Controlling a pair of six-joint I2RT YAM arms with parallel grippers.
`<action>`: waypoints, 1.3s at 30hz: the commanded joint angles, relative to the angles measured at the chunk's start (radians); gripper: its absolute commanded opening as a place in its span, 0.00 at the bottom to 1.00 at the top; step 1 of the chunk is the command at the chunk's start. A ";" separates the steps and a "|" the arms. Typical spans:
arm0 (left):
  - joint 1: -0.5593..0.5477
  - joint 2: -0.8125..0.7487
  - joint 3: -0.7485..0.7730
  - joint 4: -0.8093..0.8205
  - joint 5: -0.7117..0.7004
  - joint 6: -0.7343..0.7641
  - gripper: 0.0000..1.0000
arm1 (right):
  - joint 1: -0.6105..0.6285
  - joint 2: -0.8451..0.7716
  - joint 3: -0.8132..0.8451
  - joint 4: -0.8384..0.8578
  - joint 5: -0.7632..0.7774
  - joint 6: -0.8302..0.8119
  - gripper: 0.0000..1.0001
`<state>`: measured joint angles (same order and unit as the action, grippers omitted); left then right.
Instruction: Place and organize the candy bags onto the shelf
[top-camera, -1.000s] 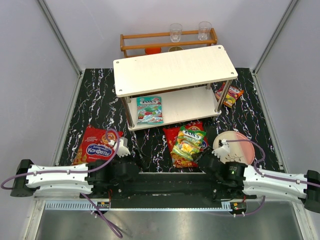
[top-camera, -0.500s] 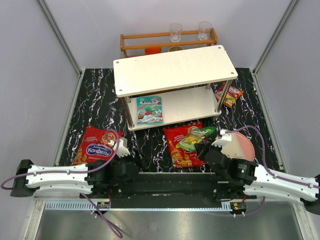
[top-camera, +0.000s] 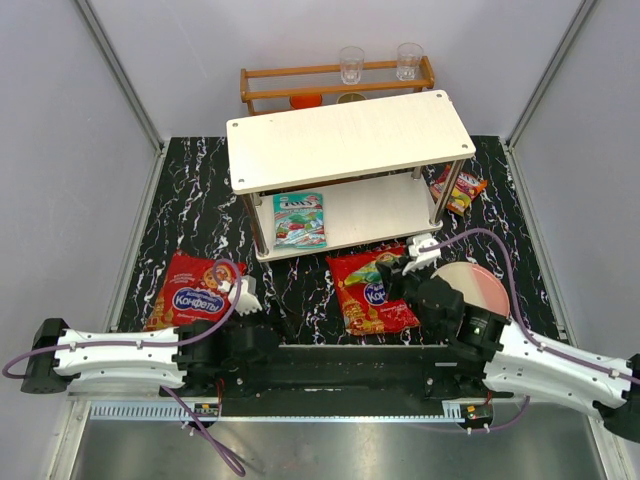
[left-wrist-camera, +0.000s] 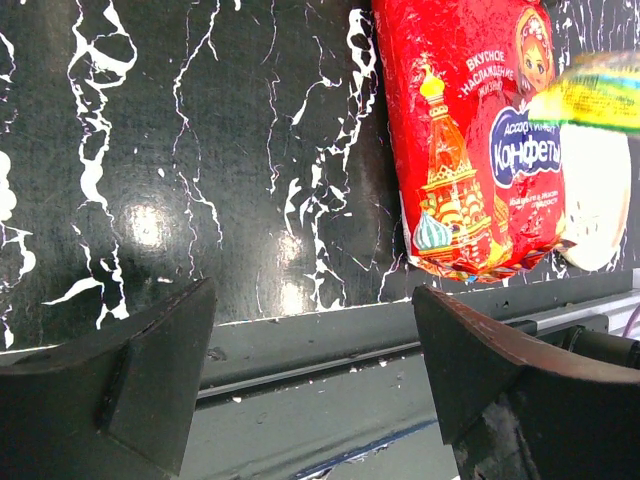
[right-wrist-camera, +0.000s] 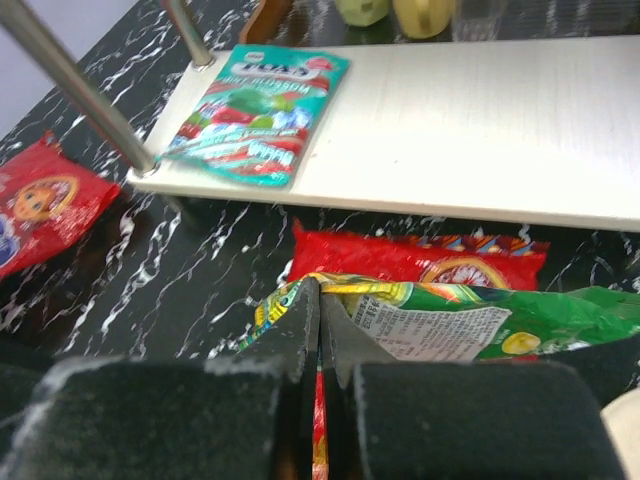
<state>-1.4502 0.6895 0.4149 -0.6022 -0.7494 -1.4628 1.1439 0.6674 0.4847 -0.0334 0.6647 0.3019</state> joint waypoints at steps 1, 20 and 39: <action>-0.003 0.001 -0.001 0.047 -0.030 0.013 0.83 | -0.174 0.049 0.051 0.191 -0.269 -0.107 0.00; 0.001 -0.093 -0.060 0.039 -0.062 -0.005 0.83 | -0.509 0.406 0.199 0.529 -0.840 -0.136 0.00; 0.005 -0.125 -0.094 0.035 -0.080 -0.013 0.83 | -0.622 0.598 0.129 0.702 -0.907 -0.057 0.00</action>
<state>-1.4490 0.5858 0.3393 -0.5816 -0.7887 -1.4635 0.5434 1.2705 0.6388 0.5461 -0.2283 0.2092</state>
